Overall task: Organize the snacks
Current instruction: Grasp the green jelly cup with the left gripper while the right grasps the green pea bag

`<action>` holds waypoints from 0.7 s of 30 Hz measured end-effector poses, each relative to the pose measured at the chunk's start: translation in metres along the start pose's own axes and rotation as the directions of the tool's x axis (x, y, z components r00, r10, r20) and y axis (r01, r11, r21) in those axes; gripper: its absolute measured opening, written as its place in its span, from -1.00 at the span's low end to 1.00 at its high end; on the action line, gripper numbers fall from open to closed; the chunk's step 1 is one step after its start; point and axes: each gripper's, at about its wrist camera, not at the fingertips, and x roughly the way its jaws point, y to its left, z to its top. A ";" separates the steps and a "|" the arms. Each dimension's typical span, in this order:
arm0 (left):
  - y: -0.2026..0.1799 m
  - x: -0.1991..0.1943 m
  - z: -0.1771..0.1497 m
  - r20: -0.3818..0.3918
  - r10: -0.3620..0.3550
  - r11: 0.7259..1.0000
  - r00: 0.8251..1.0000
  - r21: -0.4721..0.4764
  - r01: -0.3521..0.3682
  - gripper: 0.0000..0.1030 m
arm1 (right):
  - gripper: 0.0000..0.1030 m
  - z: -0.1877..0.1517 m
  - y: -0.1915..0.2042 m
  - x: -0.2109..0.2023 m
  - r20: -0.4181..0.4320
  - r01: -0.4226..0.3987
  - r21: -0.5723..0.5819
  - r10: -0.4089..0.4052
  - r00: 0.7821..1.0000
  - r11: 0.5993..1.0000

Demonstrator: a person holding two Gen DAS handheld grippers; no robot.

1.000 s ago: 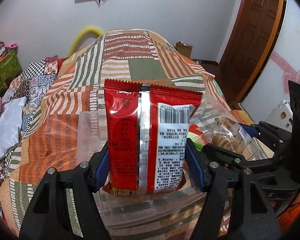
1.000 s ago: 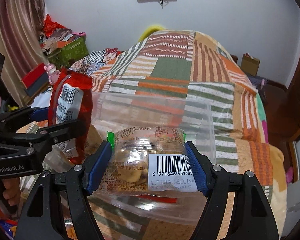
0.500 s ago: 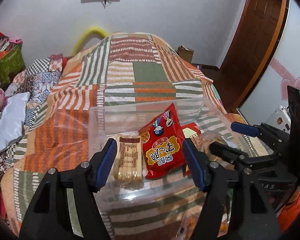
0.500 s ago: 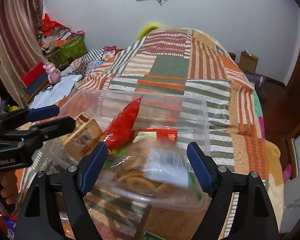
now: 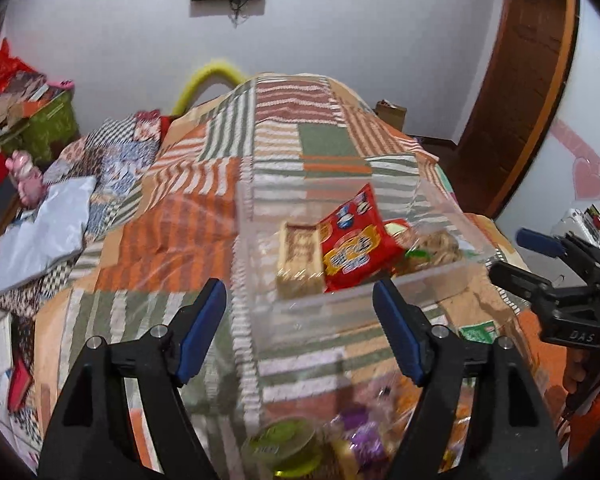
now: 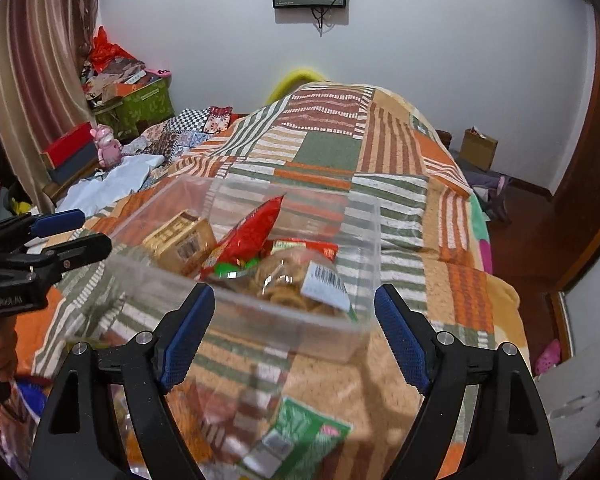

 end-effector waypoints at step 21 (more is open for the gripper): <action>0.029 -0.009 -0.085 -0.097 0.017 0.992 0.995 -0.126 -0.029 0.47 | 0.56 -0.078 -0.012 0.009 -0.162 0.020 0.115 -0.001 0.987 0.993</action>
